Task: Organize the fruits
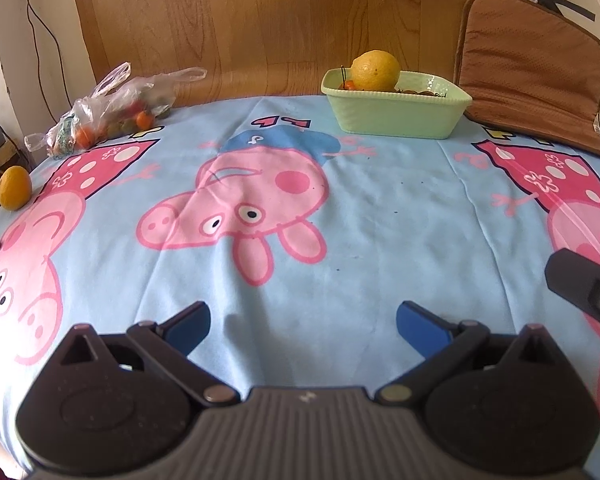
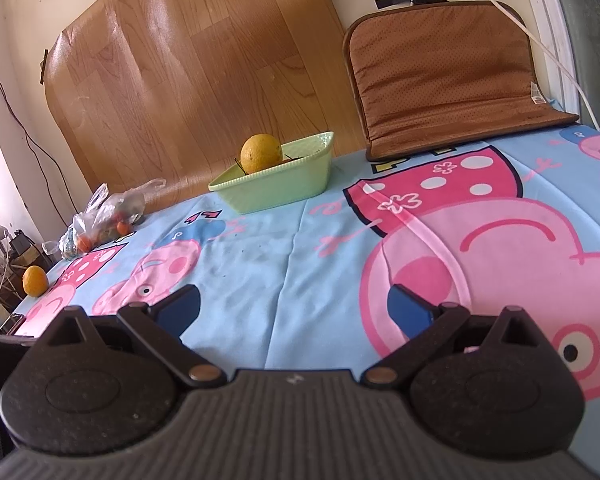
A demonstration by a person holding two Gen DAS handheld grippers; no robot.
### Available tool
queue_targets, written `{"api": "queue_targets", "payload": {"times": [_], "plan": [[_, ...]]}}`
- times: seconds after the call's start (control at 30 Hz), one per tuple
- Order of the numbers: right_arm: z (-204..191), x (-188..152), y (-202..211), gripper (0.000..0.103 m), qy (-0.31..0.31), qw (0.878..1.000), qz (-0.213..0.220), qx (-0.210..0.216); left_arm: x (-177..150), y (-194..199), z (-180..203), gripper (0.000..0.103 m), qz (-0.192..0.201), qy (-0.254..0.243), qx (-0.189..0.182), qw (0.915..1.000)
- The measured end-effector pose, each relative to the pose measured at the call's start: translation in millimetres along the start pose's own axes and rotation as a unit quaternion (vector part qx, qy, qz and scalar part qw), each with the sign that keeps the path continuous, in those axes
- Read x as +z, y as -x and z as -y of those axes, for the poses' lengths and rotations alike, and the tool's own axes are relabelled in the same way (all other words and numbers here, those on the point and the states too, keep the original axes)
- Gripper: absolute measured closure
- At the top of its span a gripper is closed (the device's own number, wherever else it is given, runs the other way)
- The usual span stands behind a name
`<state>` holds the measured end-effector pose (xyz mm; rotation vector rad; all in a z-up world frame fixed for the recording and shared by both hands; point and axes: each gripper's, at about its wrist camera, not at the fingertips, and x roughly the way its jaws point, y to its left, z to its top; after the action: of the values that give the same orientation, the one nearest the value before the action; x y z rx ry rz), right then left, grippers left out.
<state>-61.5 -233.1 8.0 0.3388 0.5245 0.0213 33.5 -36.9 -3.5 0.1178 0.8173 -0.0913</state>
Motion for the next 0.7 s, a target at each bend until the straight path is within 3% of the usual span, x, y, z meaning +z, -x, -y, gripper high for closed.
{"api": "queue_targets", "payload": {"times": [0.7], "plan": [[0.7,-0.6,0.4,0.002,-0.003,1.000,-0.001,0.000,-0.6,-1.8,0.8,0.000,0.001,-0.006,0.018,0.9998]]}}
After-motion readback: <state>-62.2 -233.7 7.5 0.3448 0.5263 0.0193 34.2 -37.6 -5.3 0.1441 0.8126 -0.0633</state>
